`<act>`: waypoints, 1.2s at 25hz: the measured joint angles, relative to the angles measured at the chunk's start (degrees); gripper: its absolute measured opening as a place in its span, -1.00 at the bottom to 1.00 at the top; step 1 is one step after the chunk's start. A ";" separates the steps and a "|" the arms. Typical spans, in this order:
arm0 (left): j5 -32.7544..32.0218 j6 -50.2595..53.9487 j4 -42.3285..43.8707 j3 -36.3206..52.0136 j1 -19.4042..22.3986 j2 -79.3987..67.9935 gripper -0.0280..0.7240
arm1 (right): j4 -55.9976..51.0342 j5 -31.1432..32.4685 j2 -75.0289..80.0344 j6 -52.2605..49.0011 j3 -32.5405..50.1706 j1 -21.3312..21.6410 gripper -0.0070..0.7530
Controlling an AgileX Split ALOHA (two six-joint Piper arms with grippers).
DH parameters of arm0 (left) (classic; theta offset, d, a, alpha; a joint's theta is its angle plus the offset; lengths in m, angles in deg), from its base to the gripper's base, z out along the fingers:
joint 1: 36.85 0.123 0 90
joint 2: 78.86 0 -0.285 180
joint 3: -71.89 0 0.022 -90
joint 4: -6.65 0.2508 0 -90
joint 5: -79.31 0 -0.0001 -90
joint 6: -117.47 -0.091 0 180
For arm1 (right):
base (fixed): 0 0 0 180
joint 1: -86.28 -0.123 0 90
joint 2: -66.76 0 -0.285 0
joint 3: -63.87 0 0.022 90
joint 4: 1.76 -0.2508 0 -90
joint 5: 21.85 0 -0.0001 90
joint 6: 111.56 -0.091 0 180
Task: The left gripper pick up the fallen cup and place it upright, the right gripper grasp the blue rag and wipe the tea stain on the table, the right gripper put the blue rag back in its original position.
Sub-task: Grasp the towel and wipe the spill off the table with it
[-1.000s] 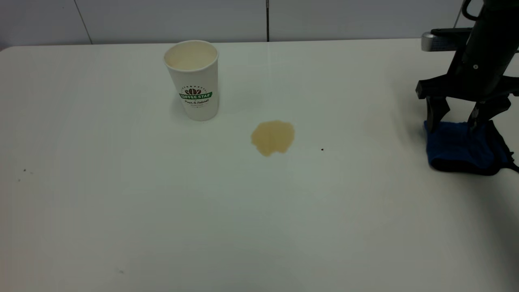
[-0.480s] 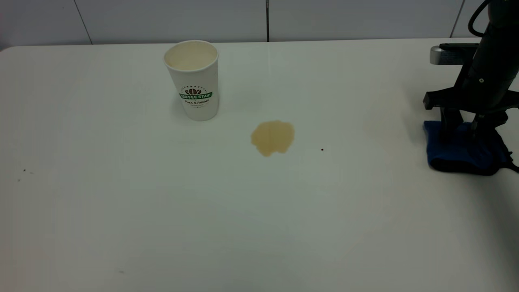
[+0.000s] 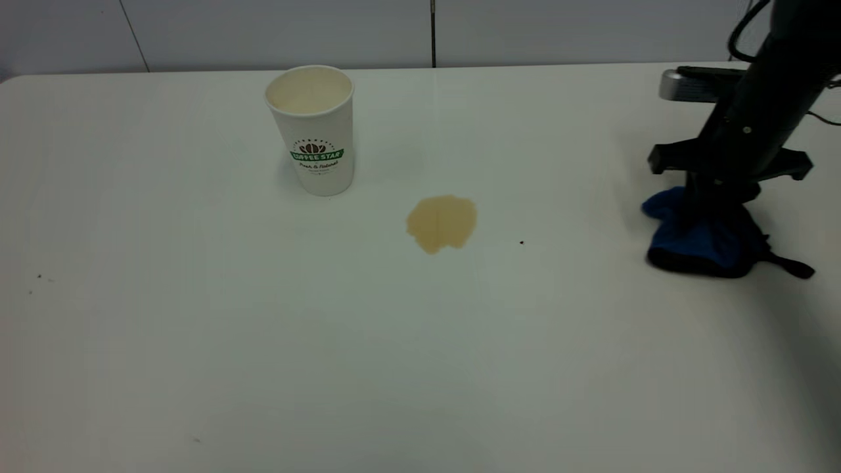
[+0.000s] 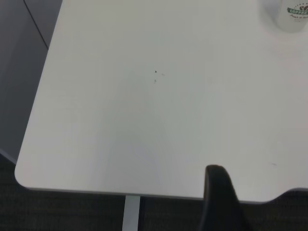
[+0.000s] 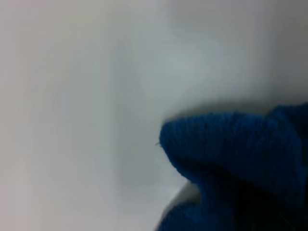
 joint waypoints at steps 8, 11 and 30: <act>0.00 0.00 0.00 0.00 0.00 0.00 0.31 | -0.97 2.60 -0.20 0.46 -3.60 -17.71 -0.77; 0.00 0.00 0.00 0.00 0.00 0.00 0.31 | -1.01 2.81 -0.04 0.03 -6.77 -22.66 -0.77; 0.00 -0.05 0.00 0.00 0.00 0.00 0.31 | -1.64 1.55 16.20 -2.47 -33.88 -25.41 -0.77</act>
